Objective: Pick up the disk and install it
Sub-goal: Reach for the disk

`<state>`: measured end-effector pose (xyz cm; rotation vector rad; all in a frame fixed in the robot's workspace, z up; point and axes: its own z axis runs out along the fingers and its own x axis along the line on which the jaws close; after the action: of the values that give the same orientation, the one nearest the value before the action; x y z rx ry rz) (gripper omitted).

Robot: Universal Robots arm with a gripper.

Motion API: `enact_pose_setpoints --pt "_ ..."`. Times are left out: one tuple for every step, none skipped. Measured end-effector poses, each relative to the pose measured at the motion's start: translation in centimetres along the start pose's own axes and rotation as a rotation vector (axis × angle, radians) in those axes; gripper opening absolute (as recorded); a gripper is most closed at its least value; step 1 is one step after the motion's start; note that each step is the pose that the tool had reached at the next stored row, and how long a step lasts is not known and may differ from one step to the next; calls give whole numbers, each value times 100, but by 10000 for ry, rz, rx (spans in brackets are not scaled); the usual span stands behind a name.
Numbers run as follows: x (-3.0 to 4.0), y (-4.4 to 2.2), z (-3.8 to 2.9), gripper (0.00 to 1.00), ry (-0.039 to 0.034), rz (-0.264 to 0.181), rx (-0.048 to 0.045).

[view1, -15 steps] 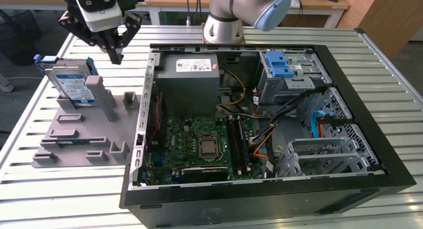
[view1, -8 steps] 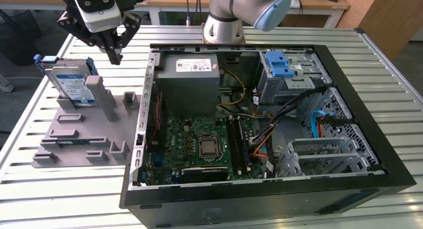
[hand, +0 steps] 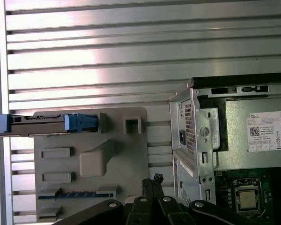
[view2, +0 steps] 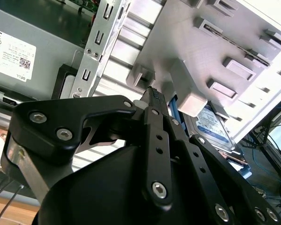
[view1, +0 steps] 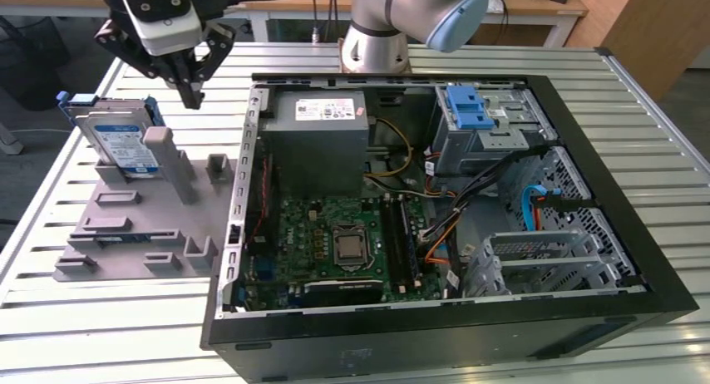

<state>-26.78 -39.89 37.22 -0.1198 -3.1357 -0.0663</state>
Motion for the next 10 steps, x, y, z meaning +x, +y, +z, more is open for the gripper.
enact_pose_setpoints --pt "2 0 1 11 3 1 0" --pt "3 0 2 11 5 0 0" --pt "5 0 3 11 7 0 0" --pt "8 -1 4 11 9 1 0" --pt "10 -1 5 11 11 1 0" --pt "12 -1 6 11 13 1 0" --pt "14 -1 7 11 15 0 0" --pt "16 -1 8 11 17 1 1" --pt "17 -2 8 11 19 1 2" --pt "20 -2 12 11 20 1 2"
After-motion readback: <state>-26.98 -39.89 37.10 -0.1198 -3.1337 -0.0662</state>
